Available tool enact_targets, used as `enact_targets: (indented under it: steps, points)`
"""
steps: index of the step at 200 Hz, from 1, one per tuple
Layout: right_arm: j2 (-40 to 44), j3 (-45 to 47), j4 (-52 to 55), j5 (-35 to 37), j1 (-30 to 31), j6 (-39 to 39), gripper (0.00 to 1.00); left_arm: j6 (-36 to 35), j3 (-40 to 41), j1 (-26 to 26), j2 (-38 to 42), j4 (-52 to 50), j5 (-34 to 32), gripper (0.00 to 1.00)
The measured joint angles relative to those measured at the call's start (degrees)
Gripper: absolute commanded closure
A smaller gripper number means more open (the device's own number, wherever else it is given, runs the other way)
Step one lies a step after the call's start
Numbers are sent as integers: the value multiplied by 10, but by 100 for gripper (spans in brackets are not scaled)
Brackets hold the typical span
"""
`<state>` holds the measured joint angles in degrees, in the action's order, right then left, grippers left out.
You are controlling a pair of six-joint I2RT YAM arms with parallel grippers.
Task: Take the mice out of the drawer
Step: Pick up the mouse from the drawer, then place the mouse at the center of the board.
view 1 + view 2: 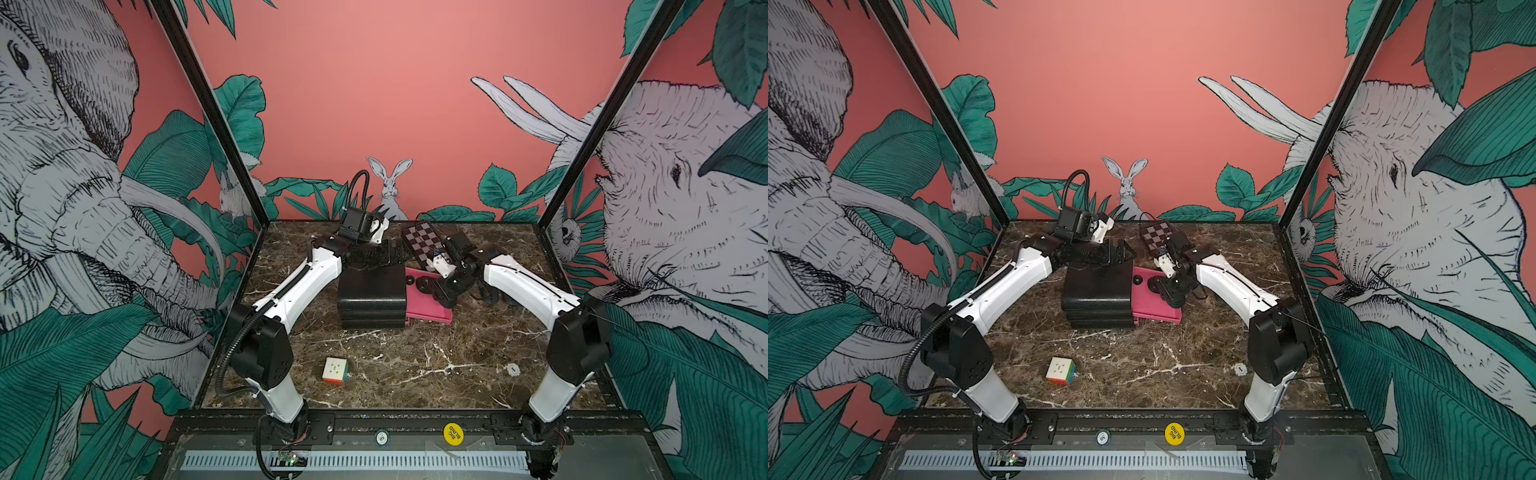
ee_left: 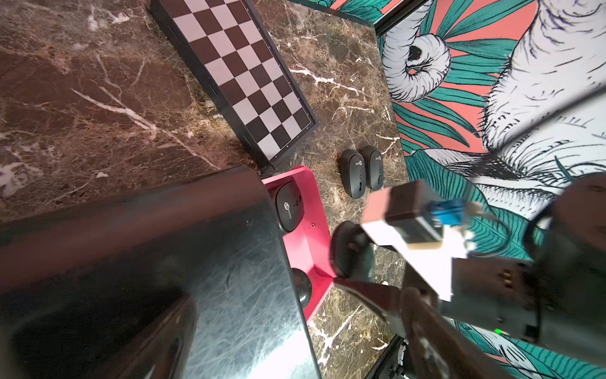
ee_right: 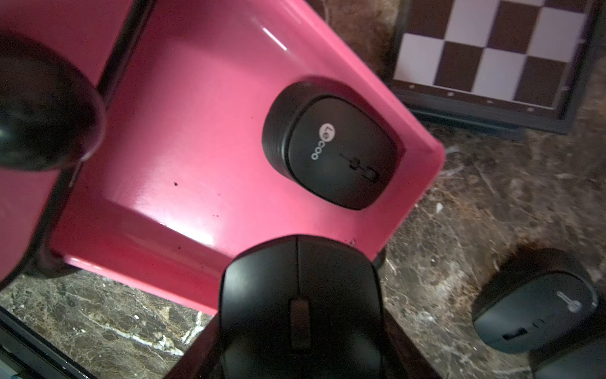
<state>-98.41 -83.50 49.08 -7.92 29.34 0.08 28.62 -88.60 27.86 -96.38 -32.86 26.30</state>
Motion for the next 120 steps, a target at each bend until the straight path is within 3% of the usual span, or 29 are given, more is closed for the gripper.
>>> enact_targets:
  steps: [39,120]
  points:
    - [17,47,2,32,-43,52,51,-10,-1,-1,0,2,5,1]
    - [85,191,-4,116,-204,123,50,-42,-3,-7,0,-1,14,1]
